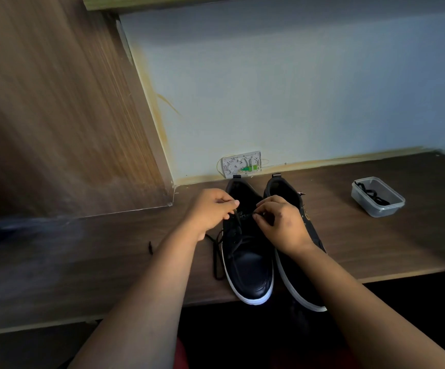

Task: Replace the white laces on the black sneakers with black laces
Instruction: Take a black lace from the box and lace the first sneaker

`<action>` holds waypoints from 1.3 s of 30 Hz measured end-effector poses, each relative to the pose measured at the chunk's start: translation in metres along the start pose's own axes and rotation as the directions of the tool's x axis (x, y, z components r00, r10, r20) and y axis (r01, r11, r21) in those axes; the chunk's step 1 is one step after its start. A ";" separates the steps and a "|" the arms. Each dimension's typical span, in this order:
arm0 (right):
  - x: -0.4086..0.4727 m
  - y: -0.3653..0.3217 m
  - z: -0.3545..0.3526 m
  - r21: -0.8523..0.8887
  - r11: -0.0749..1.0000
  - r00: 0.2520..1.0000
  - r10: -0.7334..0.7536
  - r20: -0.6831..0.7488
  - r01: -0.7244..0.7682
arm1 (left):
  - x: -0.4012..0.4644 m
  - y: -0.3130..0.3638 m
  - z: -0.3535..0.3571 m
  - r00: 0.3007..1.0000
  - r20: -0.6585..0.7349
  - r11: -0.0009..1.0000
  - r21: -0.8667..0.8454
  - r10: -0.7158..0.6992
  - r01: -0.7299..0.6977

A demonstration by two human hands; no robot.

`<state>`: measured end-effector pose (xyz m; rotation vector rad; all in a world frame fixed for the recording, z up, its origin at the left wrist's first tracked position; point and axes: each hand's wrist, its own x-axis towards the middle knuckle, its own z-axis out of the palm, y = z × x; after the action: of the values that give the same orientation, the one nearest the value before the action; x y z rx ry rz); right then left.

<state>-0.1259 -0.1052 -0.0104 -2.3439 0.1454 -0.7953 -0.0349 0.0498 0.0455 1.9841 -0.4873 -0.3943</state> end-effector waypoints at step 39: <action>0.009 -0.025 -0.060 0.752 0.440 0.862 0.376 0.341 -0.490 | -0.035 0.072 -0.005 0.933 -0.006 0.900 -0.260 0.360 -0.349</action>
<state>-0.1558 -0.1214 0.0458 -1.3244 0.2500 -0.3131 -0.0750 0.0414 0.1145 1.5970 -0.7709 -0.2541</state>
